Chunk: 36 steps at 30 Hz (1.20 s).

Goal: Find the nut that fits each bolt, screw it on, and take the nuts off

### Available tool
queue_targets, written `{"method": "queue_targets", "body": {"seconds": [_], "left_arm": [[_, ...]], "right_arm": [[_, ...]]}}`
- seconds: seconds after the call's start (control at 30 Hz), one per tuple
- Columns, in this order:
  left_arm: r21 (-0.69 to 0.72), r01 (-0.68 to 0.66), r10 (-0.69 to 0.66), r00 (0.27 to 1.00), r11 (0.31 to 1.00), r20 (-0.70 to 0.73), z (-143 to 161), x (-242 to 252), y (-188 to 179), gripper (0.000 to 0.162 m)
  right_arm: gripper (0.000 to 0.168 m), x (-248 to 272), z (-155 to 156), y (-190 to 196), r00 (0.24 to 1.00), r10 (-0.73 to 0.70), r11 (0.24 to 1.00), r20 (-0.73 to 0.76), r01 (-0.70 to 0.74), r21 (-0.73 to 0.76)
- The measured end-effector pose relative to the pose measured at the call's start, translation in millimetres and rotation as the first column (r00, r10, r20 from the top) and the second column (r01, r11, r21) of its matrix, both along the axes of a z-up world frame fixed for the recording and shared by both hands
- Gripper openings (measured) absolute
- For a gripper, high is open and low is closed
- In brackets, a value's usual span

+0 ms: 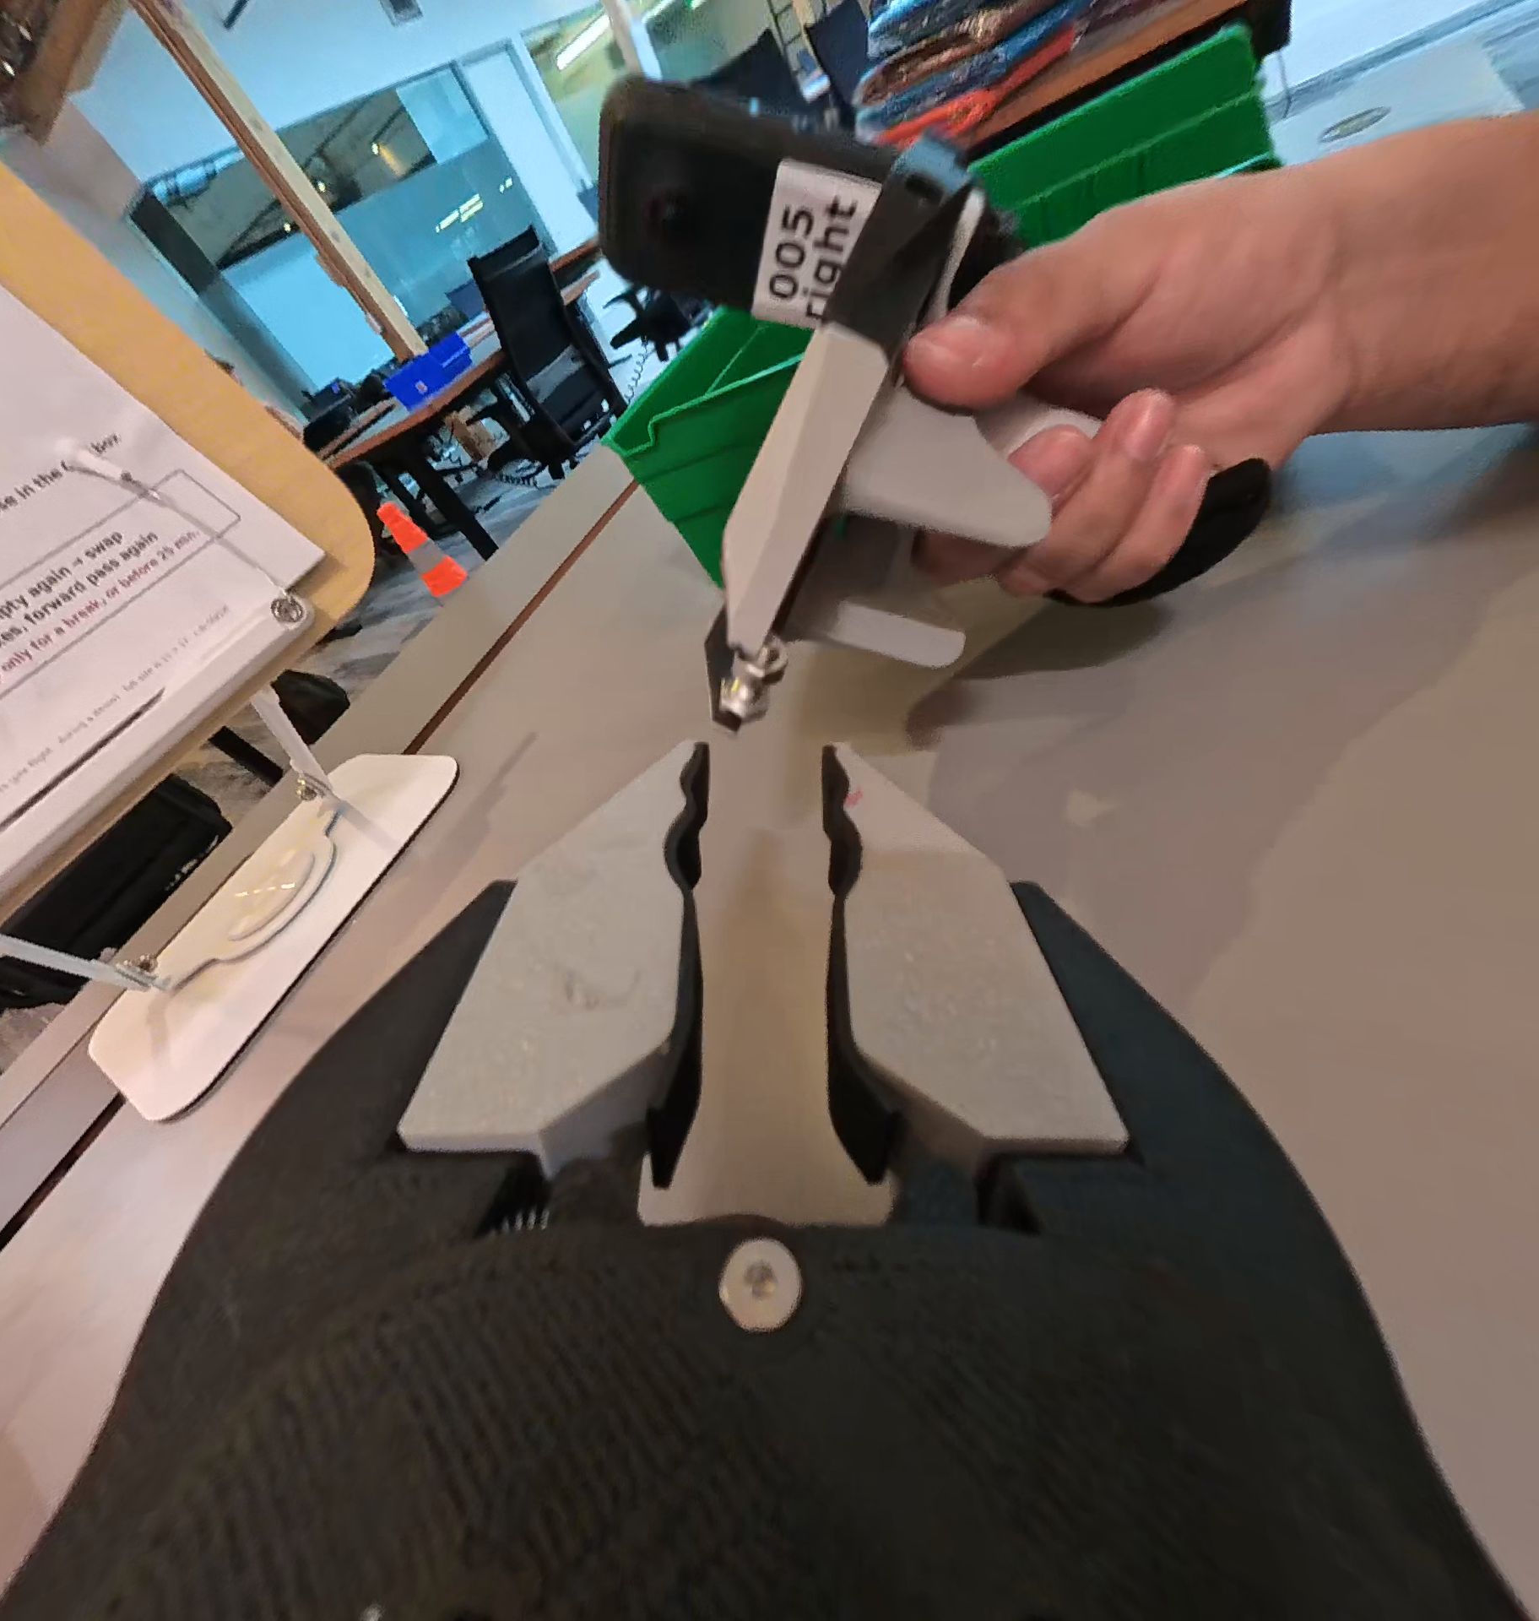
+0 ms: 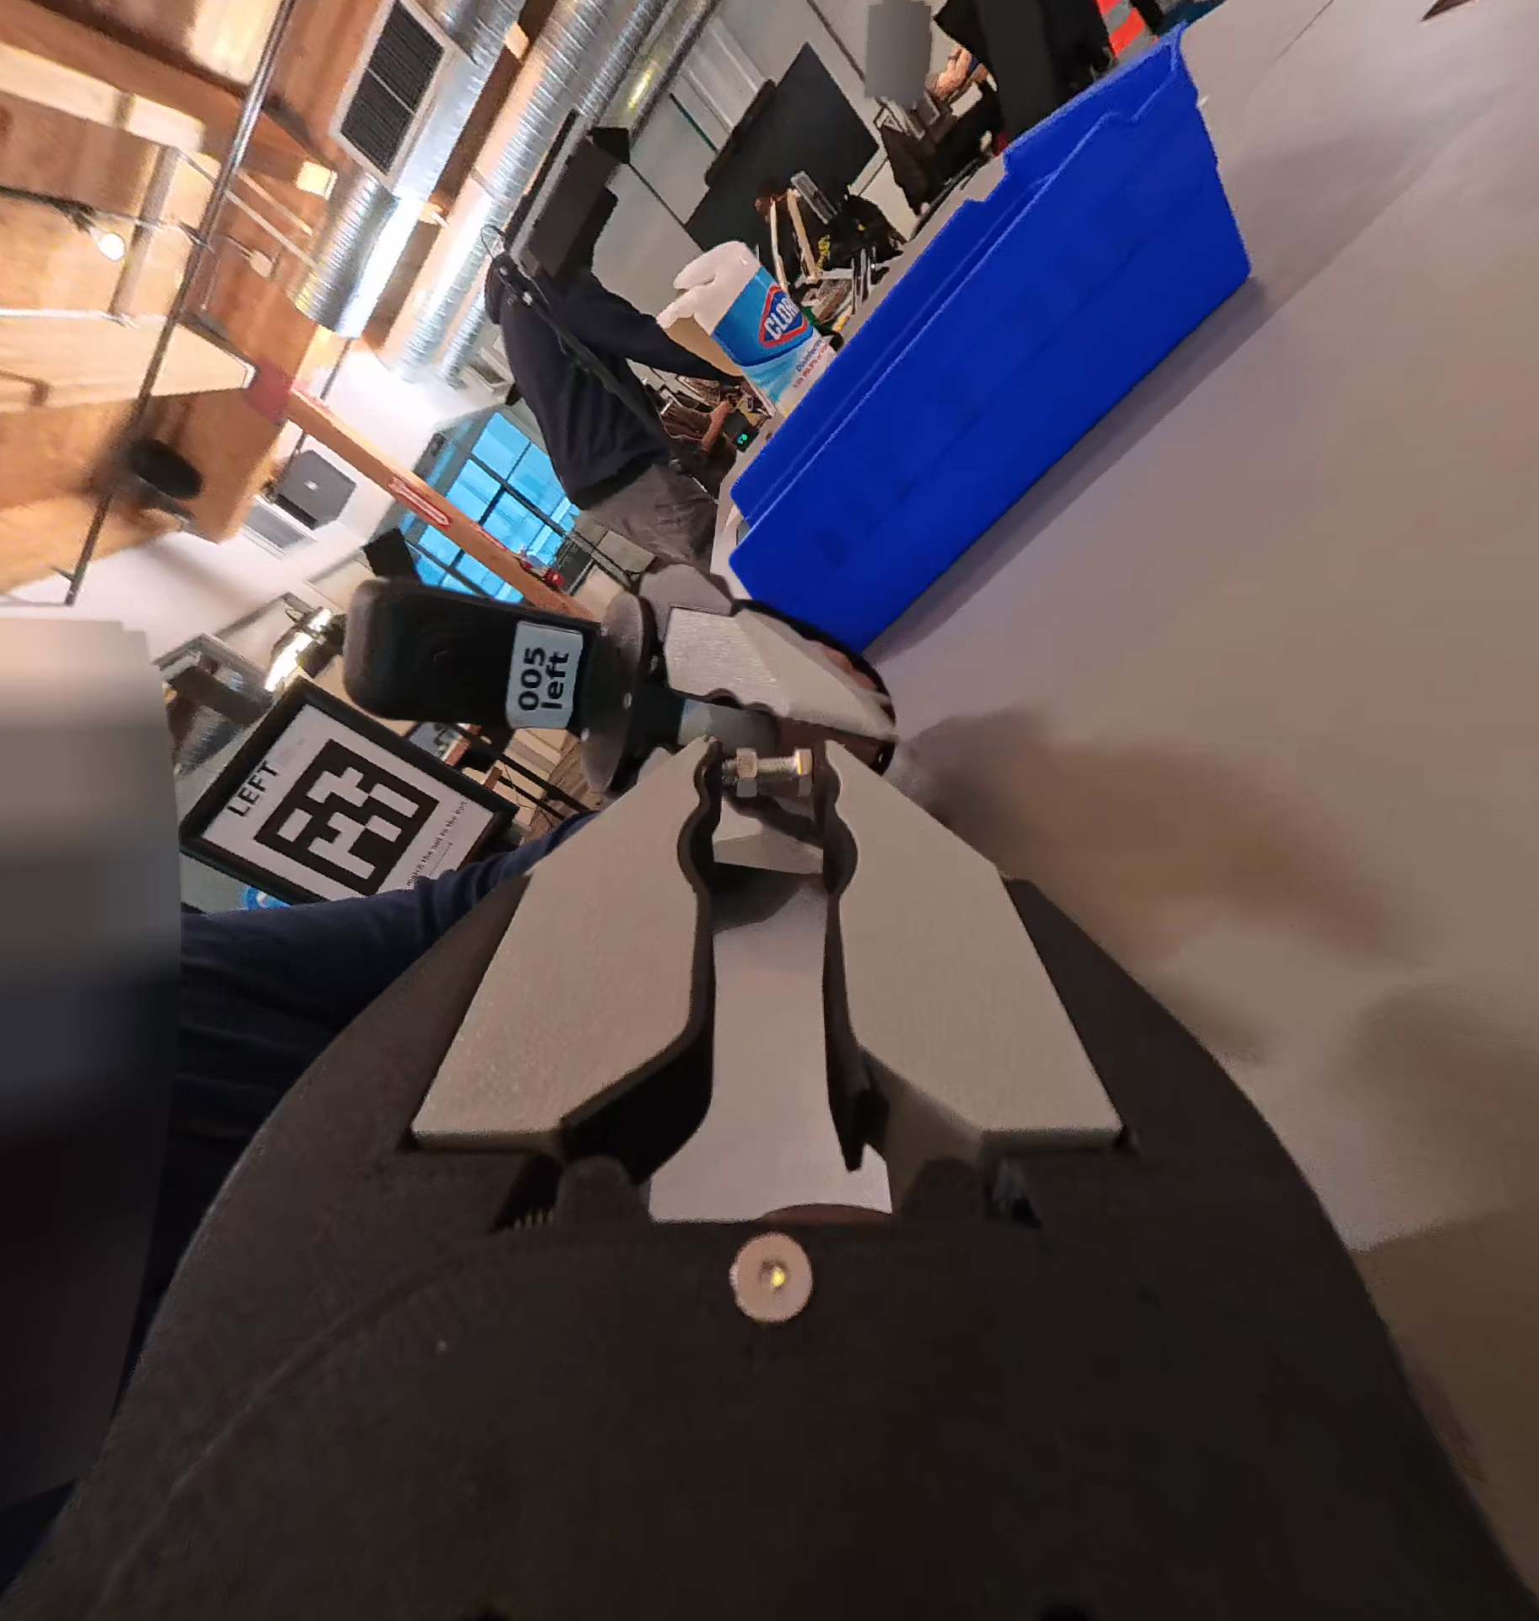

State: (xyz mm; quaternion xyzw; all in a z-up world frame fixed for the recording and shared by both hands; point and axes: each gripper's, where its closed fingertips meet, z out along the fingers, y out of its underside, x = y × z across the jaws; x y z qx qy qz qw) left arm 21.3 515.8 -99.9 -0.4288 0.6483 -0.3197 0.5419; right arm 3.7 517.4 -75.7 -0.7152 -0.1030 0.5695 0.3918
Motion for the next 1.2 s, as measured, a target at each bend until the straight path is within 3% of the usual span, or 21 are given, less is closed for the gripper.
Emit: {"method": "queue_targets", "body": {"seconds": [0.47,0.9,1.2], "left_arm": [[0.033,0.010,-0.012,0.999,0.999,0.038,9,-2,-6,0.012],[0.113,-0.018,0.015,0.999,0.993,0.029,8,-2,-6,0.008],[0.061,-0.018,0.019,1.000,0.998,-0.010,1,0,-3,0.008]], "right_arm": [[0.018,-9,1,-8,0.990,0.074,0.993,-0.119,-0.084,-0.080],[0.018,-8,-4,-9,0.988,0.075,0.989,-0.134,-0.090,-0.114],[0.020,-7,-13,-8,0.999,0.050,0.996,0.002,-0.050,-0.068]]}}
